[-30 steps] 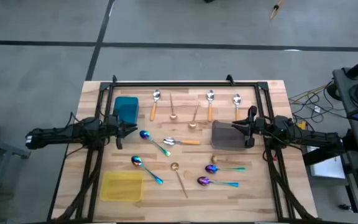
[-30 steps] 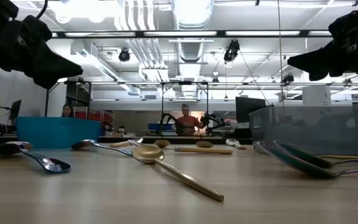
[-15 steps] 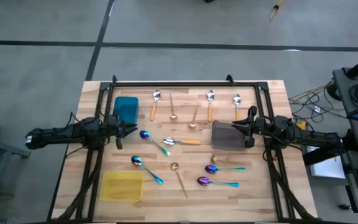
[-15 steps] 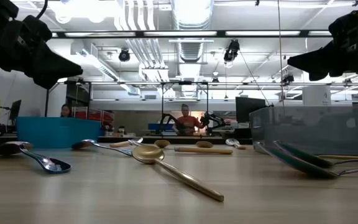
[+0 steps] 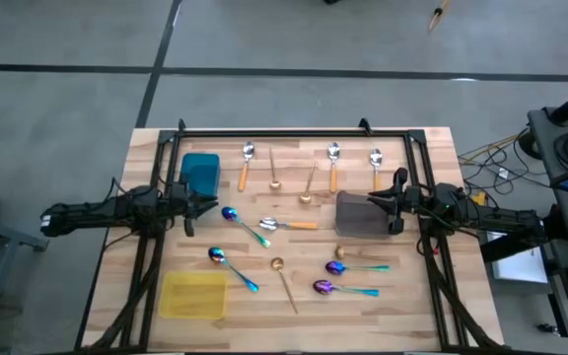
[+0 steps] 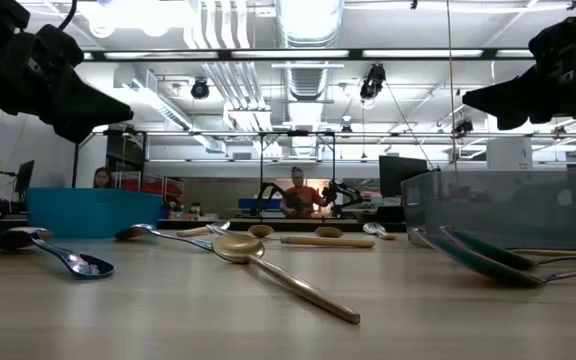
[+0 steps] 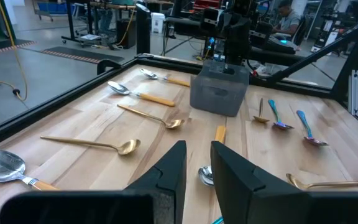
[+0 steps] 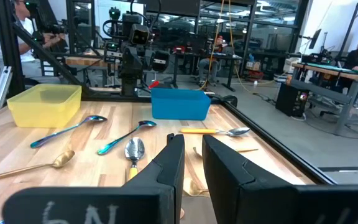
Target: Sort silverware by color (type)
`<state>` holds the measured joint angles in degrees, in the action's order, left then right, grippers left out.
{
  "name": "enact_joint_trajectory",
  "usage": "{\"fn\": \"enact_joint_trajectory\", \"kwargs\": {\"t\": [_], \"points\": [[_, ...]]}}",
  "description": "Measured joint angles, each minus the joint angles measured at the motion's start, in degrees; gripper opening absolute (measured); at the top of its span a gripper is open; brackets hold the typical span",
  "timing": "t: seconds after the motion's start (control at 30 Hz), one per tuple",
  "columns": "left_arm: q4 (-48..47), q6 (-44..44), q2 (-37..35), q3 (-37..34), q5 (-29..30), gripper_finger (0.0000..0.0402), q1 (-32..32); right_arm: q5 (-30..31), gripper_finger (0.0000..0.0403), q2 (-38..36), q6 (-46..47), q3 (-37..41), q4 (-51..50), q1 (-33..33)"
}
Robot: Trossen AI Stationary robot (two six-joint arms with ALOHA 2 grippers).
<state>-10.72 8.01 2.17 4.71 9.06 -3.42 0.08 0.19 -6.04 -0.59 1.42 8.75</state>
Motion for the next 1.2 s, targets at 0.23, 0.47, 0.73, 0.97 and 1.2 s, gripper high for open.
{"fn": "enact_joint_trajectory", "kwargs": {"t": [0.23,0.47,0.73,0.97,1.2], "points": [[0.0,0.0,0.0,0.0,0.0,0.0055,0.0,0.0,0.0047,0.0,0.0,0.0,0.0,0.0],[0.0,0.0,0.0,0.0,0.0,0.0055,0.0,0.0,0.0047,0.0,0.0,0.0,0.0,0.0],[0.0,0.0,0.0,0.0,0.0,0.0055,0.0,0.0,0.0047,0.0,-3.7,0.0,1.1,0.0],[2.5,2.2,0.0,0.0,0.0,0.0055,0.0,3.3,0.0047,0.4,22.9,0.0,14.3,-0.1],[16.3,10.1,0.0,0.0,3.7,0.0055,0.0,2.7,0.0047,4.4,29.4,-1.3,18.1,-0.2]]}}
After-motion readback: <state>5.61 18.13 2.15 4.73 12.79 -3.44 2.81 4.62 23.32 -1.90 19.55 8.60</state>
